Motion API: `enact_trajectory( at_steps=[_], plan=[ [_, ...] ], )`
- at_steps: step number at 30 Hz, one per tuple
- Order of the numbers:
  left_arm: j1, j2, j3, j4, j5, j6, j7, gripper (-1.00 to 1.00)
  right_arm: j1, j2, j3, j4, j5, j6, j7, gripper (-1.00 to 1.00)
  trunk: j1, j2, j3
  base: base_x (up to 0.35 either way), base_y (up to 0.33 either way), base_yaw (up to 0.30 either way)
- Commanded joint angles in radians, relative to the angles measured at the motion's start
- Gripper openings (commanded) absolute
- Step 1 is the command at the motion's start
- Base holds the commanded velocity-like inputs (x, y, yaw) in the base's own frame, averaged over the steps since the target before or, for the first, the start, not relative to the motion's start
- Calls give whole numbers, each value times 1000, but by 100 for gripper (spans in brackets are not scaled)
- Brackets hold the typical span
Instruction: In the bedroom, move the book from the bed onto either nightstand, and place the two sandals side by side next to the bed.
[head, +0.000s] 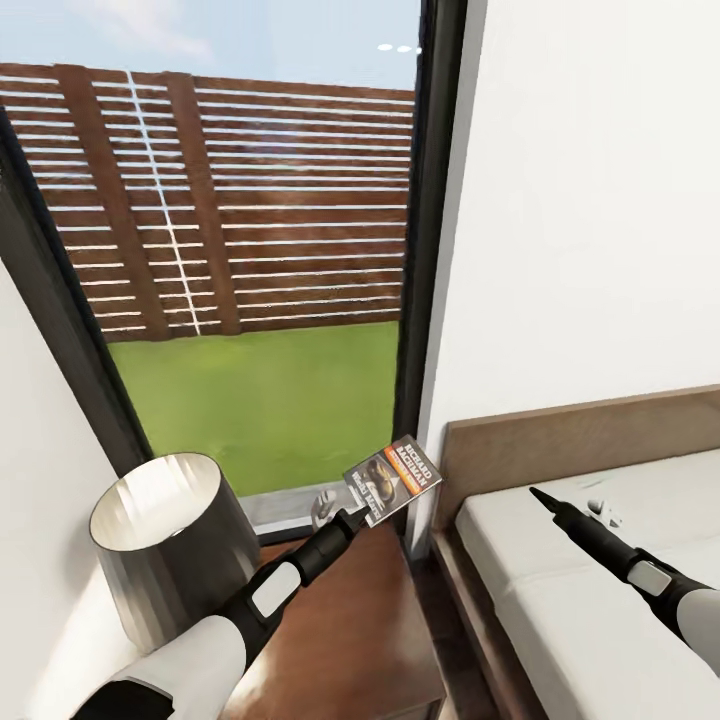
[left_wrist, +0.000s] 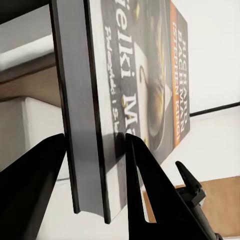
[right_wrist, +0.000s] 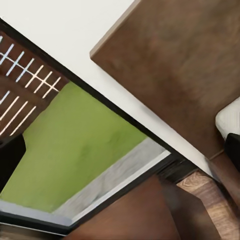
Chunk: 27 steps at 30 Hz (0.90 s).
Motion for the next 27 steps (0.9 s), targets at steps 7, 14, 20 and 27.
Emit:
enact_trajectory(
  at_steps=[7,14,20,27],
  plan=[
    [-1,0,0,1,10,10,-2,-100,-2,-1,-3,4,-2,-1,5,100,0,-1,-1,0,0,225],
    [-1,0,-1,1,10,10,-1,-100,-2,-1,-3,4,-2,-1,5,100,0,-1,-1,0,0,161],
    [-1,0,-4,1,10,10,1,-100,-2,-1,-3,4,-2,-1,5,100,0,-1,-1,-37,0,13],
    [-1,0,-5,6,10,10,1,-100,-2,-1,-3,4,-2,-1,5,100,0,-1,-1,-178,0,10]
  ],
)
